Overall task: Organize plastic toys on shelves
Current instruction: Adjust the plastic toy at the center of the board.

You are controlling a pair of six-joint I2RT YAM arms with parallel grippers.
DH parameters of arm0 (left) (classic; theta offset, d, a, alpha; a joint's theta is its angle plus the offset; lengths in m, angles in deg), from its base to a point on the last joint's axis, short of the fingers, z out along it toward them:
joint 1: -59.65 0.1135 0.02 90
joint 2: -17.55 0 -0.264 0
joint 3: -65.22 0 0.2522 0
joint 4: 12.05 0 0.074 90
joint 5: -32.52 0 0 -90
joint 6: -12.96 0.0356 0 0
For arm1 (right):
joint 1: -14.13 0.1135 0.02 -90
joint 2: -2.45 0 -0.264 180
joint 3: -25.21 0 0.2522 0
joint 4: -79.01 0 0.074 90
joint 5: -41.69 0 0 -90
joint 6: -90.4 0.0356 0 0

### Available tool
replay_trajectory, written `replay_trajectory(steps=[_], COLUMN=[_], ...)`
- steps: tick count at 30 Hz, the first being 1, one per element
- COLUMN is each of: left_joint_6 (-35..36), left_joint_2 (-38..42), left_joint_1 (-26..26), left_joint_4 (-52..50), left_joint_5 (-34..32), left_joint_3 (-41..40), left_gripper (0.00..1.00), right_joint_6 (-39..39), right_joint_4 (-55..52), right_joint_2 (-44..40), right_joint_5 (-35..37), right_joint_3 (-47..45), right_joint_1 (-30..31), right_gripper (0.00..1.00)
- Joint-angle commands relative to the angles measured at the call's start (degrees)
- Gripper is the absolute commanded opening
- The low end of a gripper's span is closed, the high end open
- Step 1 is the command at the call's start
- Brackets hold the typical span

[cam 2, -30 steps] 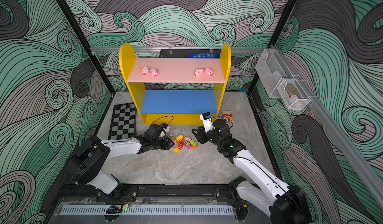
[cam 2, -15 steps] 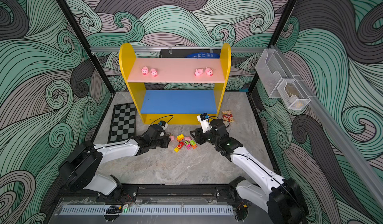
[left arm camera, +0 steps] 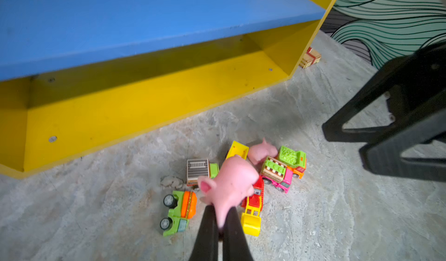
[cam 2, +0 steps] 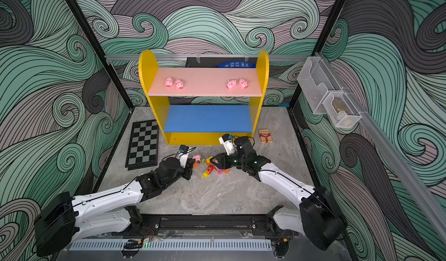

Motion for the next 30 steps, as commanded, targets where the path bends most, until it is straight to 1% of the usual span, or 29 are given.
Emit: replay_trajectory(steps=[1, 3, 5, 11, 17, 21, 24, 27, 29, 30], left_joint_6=[11.1, 16.2, 19.9, 28.0, 33.4, 35.0, 35.9, 36.2, 36.2, 36.2], left_joint_2=[3.1, 4.3, 4.7, 4.3, 4.7, 5.4, 6.1, 6.9, 7.4, 7.7], left_joint_1=[-1.3, -2.1, -2.7, -4.9, -7.7, -8.9, -9.8, -10.3, -10.3, -10.3], left_joint_4=[10.0, 14.2, 16.8, 18.9, 22.2, 23.8, 24.6, 25.3, 26.2, 26.2], left_joint_5=[-2.4, -1.8, -2.3, -3.6, -5.8, -5.8, -5.5, -5.2, -5.6, -5.7], left_joint_3=[-2.2, -3.7, -4.0, -3.6, -4.8, -5.5, -6.2, -7.0, -7.8, -7.9], left_gripper=[0.0, 0.0, 0.0, 0.0, 0.0, 0.0, 0.0, 0.0, 0.0, 0.0], right_joint_6=[6.1, 8.5, 10.5, 13.4, 14.1, 14.0, 13.7, 13.2, 12.6, 12.3], right_joint_4=[4.0, 5.8, 6.8, 8.9, 9.6, 9.5, 9.6, 9.6, 9.5, 9.6], right_joint_2=[-0.2, -0.1, -0.1, 1.1, 1.6, 2.3, 2.3, 2.1, 1.7, 1.5], right_joint_5=[-5.3, -6.6, -7.0, -7.4, -6.3, -5.6, -4.6, -4.4, -4.4, -4.3], right_joint_3=[1.7, 2.1, 2.6, 5.0, 5.4, 5.3, 4.9, 4.5, 4.2, 4.1], right_joint_1=[0.9, 1.4, 2.0, 3.7, 4.2, 4.2, 4.2, 4.2, 4.2, 4.2], right_gripper=[0.55, 0.55, 0.56, 0.57, 0.56, 0.53, 0.47, 0.31, 0.18, 0.14])
